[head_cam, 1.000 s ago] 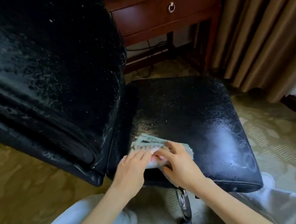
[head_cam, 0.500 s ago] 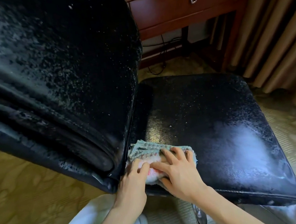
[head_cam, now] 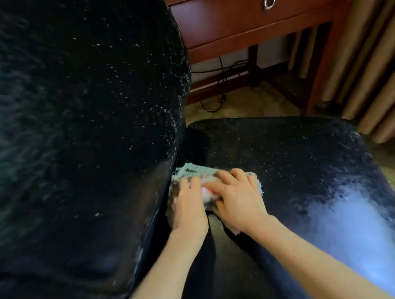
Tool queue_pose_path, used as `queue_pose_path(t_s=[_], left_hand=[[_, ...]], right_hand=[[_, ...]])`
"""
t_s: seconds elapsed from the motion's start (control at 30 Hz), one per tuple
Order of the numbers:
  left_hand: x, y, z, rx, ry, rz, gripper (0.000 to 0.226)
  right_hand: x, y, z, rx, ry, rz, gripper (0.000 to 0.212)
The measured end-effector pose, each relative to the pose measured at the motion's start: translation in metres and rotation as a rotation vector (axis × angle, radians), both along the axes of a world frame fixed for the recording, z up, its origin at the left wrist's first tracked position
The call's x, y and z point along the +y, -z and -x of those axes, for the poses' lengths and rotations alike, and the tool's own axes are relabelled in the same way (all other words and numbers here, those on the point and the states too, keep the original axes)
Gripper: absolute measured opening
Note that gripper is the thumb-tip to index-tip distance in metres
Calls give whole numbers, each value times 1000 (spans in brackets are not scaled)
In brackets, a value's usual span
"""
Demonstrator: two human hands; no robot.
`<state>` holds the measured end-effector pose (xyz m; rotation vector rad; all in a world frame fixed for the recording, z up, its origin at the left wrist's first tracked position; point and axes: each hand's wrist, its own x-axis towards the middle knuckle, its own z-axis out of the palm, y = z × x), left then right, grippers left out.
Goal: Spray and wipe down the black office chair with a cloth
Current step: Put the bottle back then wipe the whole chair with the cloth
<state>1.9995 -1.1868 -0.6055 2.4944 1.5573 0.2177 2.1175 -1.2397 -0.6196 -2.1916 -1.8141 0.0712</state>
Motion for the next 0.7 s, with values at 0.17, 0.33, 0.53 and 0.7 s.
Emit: queue_pose_path(t_s=[0.17,0.33,0.53,0.7], left_hand=[[71,4,-63,-44,-99,-4,31],[120,5,-111,87,-113,-31,51],[161,-4,-149,75,-69,24,39],[152,-4,-144,120,-75,-1,56]], right_hand=[[69,1,-57,42,22,-2,42],[119,3,-93,39,67,44,42],[164,5,-121,24,169,40,43],[156,10,-117,41,161,-4,42]])
